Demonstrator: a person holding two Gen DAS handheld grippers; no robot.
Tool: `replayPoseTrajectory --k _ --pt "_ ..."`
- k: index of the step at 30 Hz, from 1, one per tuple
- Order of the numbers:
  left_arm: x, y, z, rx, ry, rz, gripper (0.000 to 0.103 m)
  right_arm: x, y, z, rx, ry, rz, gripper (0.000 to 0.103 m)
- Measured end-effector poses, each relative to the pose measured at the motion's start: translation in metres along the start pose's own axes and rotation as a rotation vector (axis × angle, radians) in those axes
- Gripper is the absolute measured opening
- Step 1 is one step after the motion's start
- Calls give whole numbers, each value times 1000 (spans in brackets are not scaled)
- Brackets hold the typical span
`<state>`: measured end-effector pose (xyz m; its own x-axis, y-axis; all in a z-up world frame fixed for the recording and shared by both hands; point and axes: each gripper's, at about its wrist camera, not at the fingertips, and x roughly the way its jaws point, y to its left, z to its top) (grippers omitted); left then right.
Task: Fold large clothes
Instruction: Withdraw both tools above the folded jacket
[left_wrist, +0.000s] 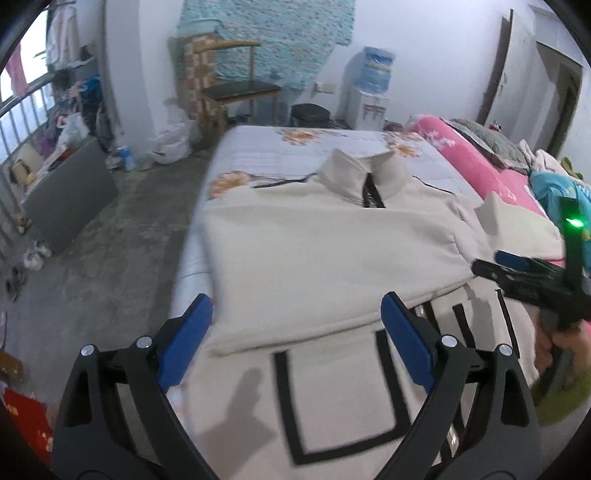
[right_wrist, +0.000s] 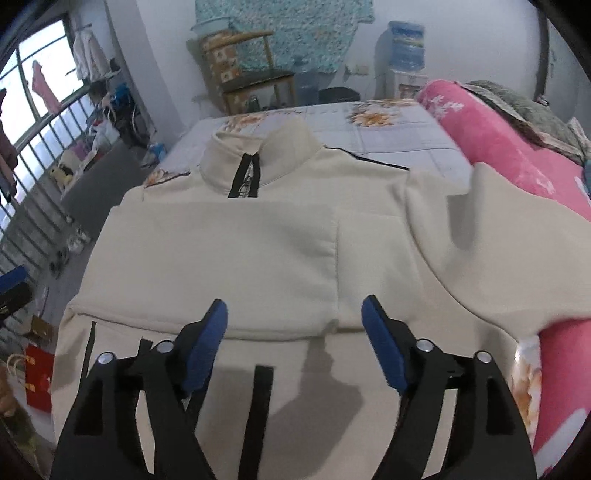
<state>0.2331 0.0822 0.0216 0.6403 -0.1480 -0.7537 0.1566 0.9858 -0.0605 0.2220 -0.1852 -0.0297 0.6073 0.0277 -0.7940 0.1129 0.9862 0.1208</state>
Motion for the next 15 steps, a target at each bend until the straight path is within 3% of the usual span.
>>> replayPoseTrajectory --k 5,15 --pt "55 -29 10 39 39 43 89 -6 -10 -17 2 20 -51 84" --pt "128 -56 -2 -34 121 56 89 8 -19 -38 -30 68 -72 89"
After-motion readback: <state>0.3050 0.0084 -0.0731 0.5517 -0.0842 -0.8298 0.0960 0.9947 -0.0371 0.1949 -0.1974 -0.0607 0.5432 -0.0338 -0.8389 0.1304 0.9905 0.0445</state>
